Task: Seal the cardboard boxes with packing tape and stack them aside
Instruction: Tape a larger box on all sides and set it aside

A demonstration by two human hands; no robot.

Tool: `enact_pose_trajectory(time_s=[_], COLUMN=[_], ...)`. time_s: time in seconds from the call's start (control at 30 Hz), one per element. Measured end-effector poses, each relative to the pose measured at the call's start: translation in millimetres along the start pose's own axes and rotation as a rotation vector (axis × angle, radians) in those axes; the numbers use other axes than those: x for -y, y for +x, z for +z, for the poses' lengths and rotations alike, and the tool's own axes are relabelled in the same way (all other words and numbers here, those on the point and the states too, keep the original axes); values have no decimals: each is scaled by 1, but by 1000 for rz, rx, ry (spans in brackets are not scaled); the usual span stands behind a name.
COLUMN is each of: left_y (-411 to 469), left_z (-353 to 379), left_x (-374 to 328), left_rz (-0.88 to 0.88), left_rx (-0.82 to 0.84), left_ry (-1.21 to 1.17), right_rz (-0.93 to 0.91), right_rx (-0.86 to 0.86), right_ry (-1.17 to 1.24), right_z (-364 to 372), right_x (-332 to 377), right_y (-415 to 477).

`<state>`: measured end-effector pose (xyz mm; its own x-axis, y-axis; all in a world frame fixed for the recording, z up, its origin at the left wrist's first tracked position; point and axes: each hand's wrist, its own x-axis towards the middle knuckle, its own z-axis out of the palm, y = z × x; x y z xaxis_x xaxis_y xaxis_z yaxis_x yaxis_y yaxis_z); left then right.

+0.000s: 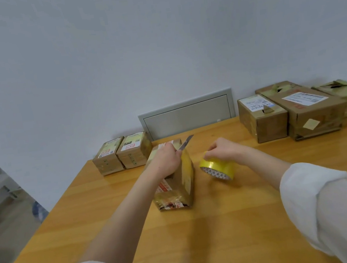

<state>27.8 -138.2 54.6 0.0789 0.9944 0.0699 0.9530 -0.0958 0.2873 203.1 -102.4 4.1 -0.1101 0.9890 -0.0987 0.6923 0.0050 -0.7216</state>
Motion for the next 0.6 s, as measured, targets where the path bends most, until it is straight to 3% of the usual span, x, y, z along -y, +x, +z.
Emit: enact_pose_trajectory(time_s=[0.33,0.6], left_y=[-11,-13], left_z=[9,18], left_x=[-2,-4], left_rz=[54,75], left_rx=[19,-18], left_ry=[53,127], right_rz=[-22,37], right_rx=[-21,-108], right_ry=[-71,-304], right_z=[-18,-34], right_x=[-24,-15], right_y=[-16,-28])
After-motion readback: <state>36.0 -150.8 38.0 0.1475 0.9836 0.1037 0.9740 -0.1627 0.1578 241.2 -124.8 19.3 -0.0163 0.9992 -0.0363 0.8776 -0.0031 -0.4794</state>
